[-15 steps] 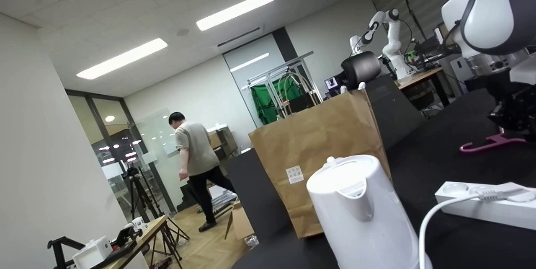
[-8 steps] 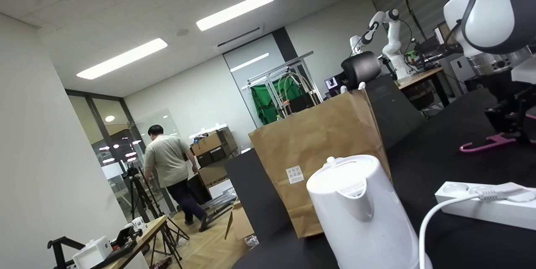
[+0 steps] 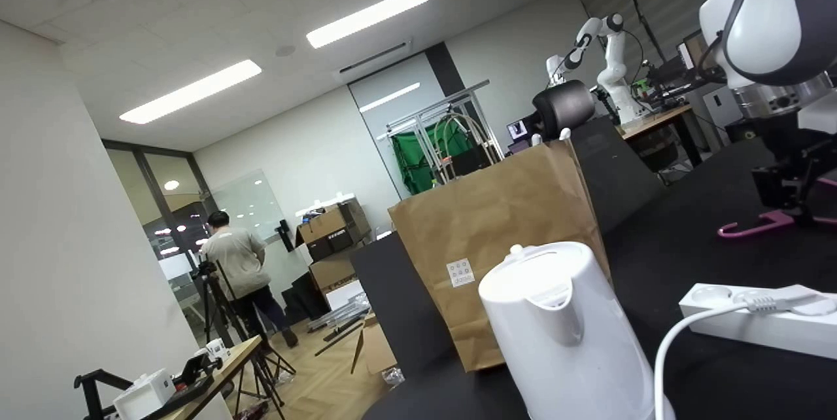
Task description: Hang the pink clothes hanger on the rail
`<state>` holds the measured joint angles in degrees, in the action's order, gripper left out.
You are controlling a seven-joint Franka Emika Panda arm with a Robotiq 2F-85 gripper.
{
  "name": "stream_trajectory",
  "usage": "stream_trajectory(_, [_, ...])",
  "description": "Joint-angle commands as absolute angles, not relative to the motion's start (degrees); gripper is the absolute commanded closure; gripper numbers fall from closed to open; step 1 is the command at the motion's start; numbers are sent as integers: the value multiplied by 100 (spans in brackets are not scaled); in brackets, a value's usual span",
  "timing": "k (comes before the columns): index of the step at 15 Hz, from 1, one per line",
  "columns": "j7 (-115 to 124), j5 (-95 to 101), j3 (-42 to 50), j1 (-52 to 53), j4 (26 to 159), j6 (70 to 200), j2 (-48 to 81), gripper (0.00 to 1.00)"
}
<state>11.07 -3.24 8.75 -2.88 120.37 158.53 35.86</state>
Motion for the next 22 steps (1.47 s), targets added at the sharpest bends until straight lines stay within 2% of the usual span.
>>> stream_trajectory(1, [985,-487,702,-461,12139,16118,3556,0])
stream_trajectory(7, [892,-532,627,-537,12125,16186,3664,0])
stream_trajectory(9, [881,-517,644,-520,12123,16218,3704,25])
stream_trajectory(18, [876,-509,650,-488,12126,16252,3671,88])
stream_trajectory(20, [870,-542,629,-525,12111,16208,3648,99])
stream_trajectory(22, [868,-565,628,-553,12104,16182,3634,100])
